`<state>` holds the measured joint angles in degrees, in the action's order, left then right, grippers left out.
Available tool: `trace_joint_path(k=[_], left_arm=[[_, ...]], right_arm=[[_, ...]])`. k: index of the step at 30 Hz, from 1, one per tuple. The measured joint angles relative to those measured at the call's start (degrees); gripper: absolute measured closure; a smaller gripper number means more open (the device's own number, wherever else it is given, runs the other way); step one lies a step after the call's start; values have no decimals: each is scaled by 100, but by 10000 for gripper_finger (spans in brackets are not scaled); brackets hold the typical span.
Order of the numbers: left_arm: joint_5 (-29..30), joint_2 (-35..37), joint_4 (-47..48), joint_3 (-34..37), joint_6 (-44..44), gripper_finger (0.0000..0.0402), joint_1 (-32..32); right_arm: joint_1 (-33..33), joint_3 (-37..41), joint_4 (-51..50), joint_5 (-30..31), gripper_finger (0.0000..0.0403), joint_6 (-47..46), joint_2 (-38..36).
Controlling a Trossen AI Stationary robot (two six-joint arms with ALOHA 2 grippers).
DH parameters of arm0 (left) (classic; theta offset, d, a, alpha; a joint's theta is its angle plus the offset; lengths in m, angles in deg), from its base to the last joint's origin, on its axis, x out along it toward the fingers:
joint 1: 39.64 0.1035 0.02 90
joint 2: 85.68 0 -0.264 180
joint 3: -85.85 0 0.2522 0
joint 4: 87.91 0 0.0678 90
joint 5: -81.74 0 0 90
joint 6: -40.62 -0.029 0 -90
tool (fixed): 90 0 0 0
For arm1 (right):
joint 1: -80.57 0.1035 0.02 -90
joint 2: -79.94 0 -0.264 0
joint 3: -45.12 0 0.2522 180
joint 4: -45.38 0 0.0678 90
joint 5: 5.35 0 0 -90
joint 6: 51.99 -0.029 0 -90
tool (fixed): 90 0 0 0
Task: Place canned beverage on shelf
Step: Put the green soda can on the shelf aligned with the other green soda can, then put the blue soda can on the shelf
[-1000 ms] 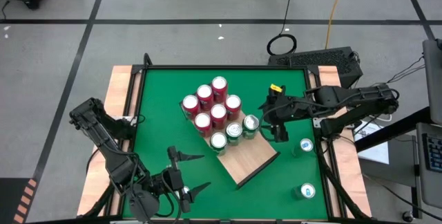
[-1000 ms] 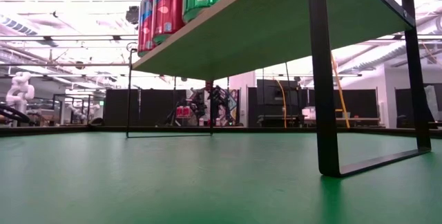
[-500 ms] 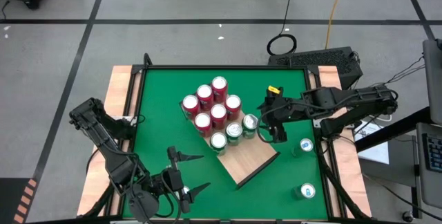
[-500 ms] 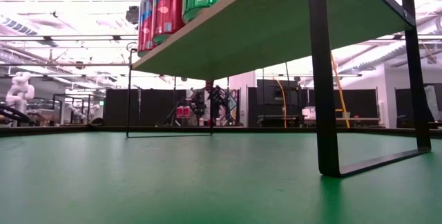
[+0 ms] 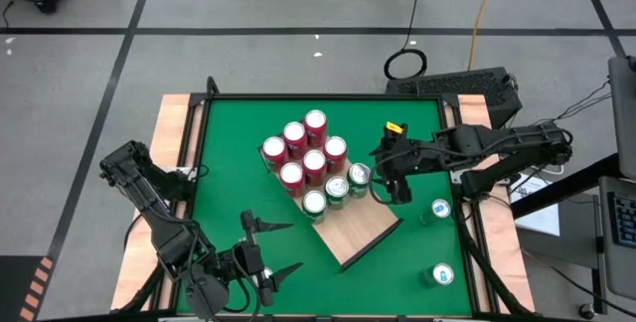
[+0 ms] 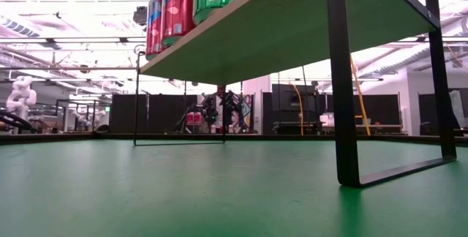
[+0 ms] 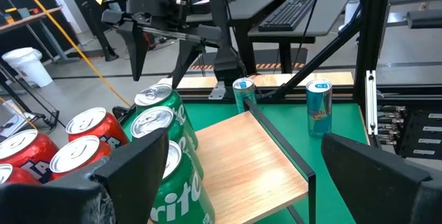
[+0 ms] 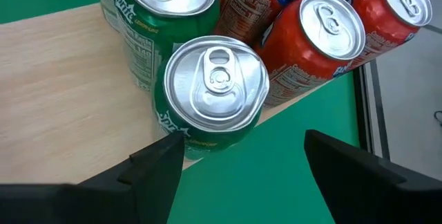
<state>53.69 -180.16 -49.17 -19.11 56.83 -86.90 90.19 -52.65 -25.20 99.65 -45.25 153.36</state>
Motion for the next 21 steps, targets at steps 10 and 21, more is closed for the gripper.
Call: trace_joint_path(k=[10, 21], left_arm=[[-4, 0, 22, 0, 147, 24, 0], [-361, -241, -1, 2, 631, 24, 0]], right_arm=[[982, 2, 57, 0, 115, -1267, -286], [2866, 2, 914, 1292, 115, -1968, 491]])
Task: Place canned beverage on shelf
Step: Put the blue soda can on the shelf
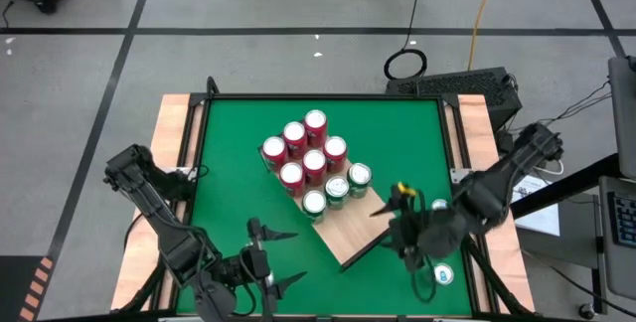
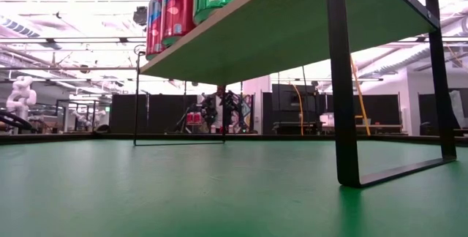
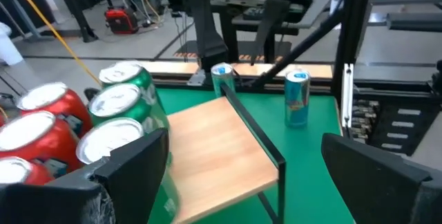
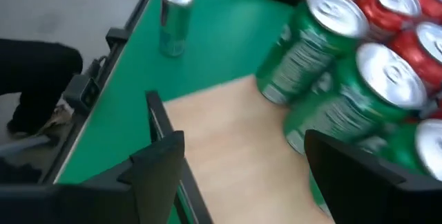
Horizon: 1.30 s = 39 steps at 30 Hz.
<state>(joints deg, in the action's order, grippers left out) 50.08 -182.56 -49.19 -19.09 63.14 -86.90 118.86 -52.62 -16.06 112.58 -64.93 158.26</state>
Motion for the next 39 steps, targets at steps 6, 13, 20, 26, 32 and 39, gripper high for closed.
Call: trace_joint_path(k=[6, 13, 20, 26, 32, 39], left_arm=[[-177, -241, -28, 0, 266, 24, 0], [-299, -456, -38, 0, 727, 24, -18], [-614, -566, 22, 0, 1033, 24, -165], [-897, -564, 27, 0, 1281, 24, -261], [-992, -562, 323, 0, 1614, 24, -297], [-1303, -742, 778, -4, 2373, 24, -202]], right_arm=[[534, 0, 848, 648, 115, 128, 590], [695, 0, 1368, 983, 115, 126, 1156], [960, 2, 1897, 1023, 115, 58, 1432], [1162, 2, 1877, 1597, 115, 154, 1589], [1252, 2, 1964, 1586, 115, 165, 1629], [1245, 2, 1881, 1584, 115, 268, 1628]])
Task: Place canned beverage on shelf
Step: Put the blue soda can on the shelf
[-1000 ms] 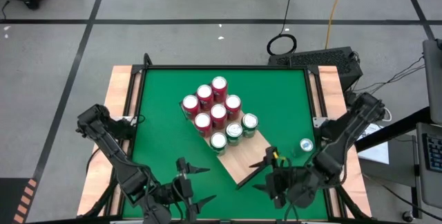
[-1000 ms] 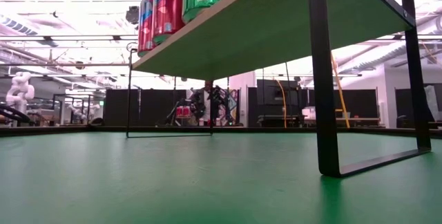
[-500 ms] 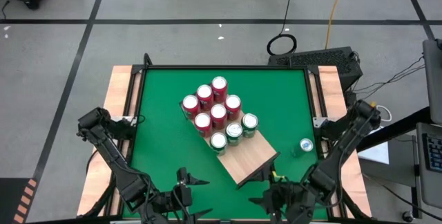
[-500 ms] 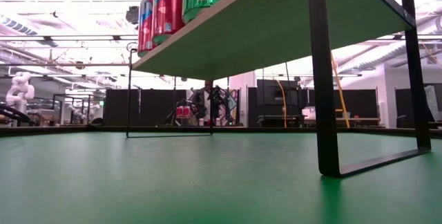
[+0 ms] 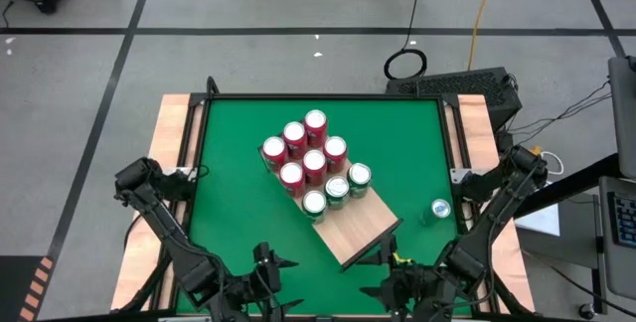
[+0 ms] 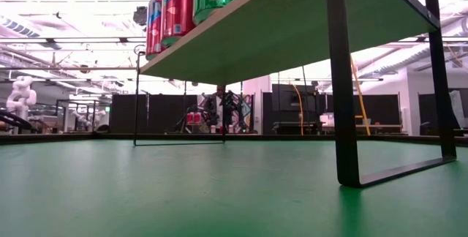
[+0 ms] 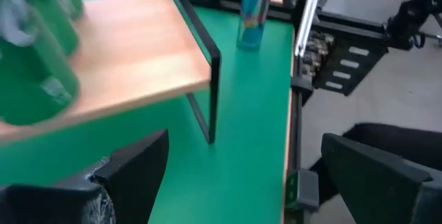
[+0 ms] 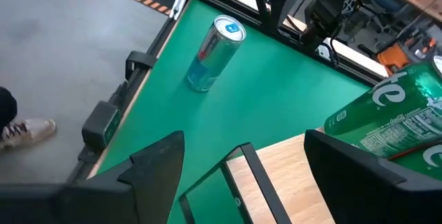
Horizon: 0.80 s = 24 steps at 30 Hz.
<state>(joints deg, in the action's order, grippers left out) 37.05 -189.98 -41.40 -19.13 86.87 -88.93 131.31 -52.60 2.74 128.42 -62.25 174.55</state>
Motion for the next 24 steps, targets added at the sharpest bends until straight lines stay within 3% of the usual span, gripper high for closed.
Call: trace_joint_path(k=[8, 13, 24], left_arm=[[-433, -210, 297, 0, 956, 27, 52], [-726, -226, 891, 0, 1571, 50, 52], [-1437, -226, 1173, 0, 2084, 80, 122]], right_arm=[[0, 0, -11, -38, 115, 390, 0], [0, 0, -14, -45, 115, 392, 0], [0, 0, -456, -51, 115, 158, 0]])
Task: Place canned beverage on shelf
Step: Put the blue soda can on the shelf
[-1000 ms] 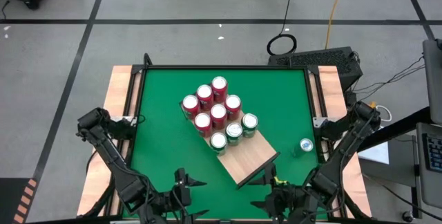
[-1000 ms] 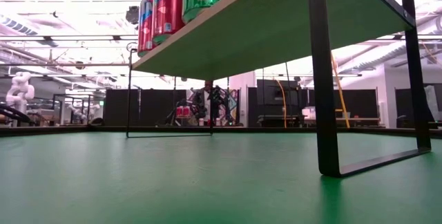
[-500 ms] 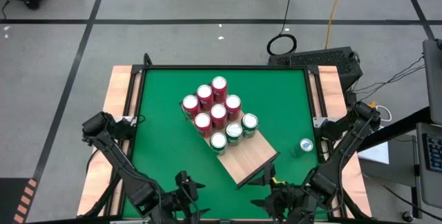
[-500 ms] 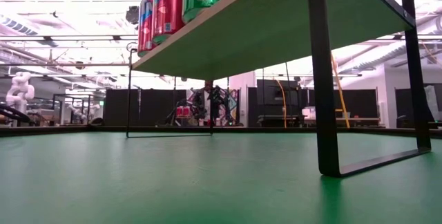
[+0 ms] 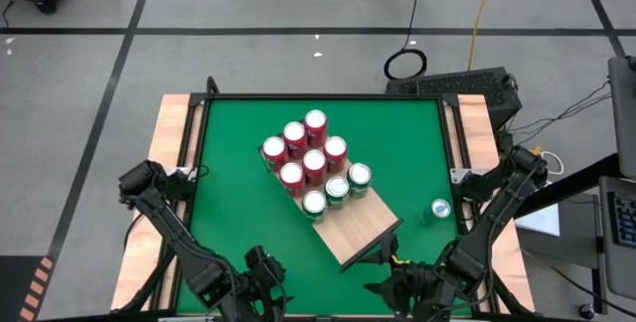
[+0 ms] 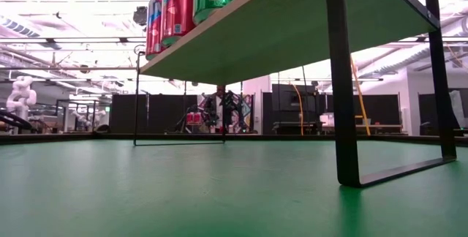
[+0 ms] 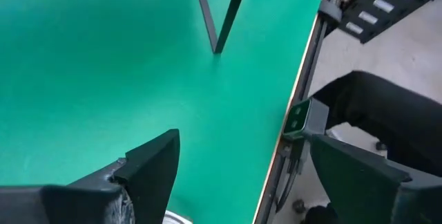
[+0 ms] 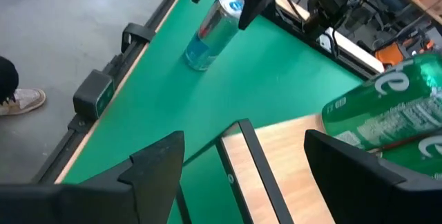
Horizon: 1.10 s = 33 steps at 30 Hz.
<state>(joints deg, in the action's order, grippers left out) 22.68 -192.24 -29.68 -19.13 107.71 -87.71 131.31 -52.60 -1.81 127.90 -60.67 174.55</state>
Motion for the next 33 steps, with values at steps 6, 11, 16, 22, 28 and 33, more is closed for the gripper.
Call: trace_joint_path(k=[6, 11, 16, 22, 28, 33], left_arm=[[-280, 0, 409, 0, 8, 80, -4], [-401, 0, 620, 0, -319, 80, 2], [-422, 2, 1077, -304, -767, 80, 46], [-668, 13, 1632, -633, -743, 80, 58], [-944, 13, 1877, -634, -741, 80, -22], [-944, 13, 1971, -619, -744, 80, -43]], right_arm=[[35, 0, -117, -1, 115, -248, 0], [99, 0, -116, -2, 115, -437, 0], [118, 0, -111, 3, 115, -460, 0], [109, 0, -98, 8, 115, -617, 0], [109, 0, -92, 11, 115, -672, 0], [109, 0, -109, 14, 115, -672, 0]])
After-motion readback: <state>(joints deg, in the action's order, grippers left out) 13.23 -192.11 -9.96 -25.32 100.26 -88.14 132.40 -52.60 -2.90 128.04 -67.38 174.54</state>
